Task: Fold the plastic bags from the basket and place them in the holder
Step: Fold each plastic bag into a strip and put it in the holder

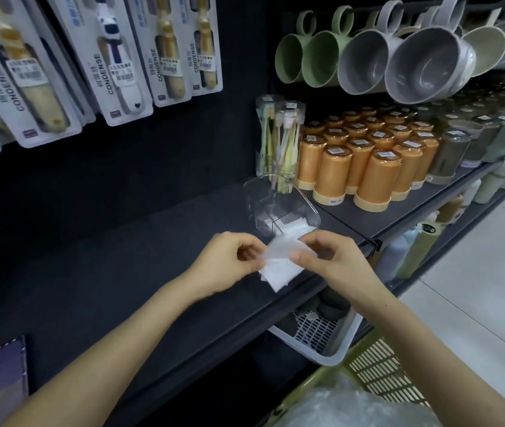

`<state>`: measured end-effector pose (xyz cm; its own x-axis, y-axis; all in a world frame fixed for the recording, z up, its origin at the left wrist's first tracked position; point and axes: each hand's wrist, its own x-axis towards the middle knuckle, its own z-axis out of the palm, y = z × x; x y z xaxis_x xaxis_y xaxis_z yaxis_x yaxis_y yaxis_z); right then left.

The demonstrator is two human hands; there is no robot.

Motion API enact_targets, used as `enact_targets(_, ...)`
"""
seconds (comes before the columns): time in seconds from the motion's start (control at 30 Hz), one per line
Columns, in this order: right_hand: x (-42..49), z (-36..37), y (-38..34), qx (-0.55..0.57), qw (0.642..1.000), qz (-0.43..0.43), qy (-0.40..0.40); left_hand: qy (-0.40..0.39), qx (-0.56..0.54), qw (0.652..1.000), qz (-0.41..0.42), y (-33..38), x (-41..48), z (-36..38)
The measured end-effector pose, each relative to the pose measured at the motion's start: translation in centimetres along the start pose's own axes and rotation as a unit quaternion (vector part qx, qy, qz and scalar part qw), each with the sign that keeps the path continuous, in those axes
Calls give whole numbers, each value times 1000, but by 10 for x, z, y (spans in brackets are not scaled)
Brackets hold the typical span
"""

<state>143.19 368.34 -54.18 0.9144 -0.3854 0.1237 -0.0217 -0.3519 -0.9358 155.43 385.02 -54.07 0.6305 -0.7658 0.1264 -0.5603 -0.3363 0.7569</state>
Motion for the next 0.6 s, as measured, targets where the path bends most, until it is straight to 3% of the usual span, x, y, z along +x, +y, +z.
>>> enact_targets(0.1, 18, -7, 4, 35, 996, 24, 83, 11, -40, 999, -4, 3, 19, -1)
enact_targets(0.23, 52, -20, 13, 125, 974, 127, 141, 161, -175, 961, -140, -9, 52, -3)
enact_targets(0.3, 67, -18, 22, 129, 966, 167, 147, 149, -237, 937, -208, -13, 67, 1)
enact_targets(0.4, 84, -9, 41, 77, 966, 188, 162, 104, -320, 912, -236, -13, 88, 6)
enact_targets(0.6, 85, -7, 45, -133, 956, 169, 197, 55, -326, 920, -211, -28, 104, 6)
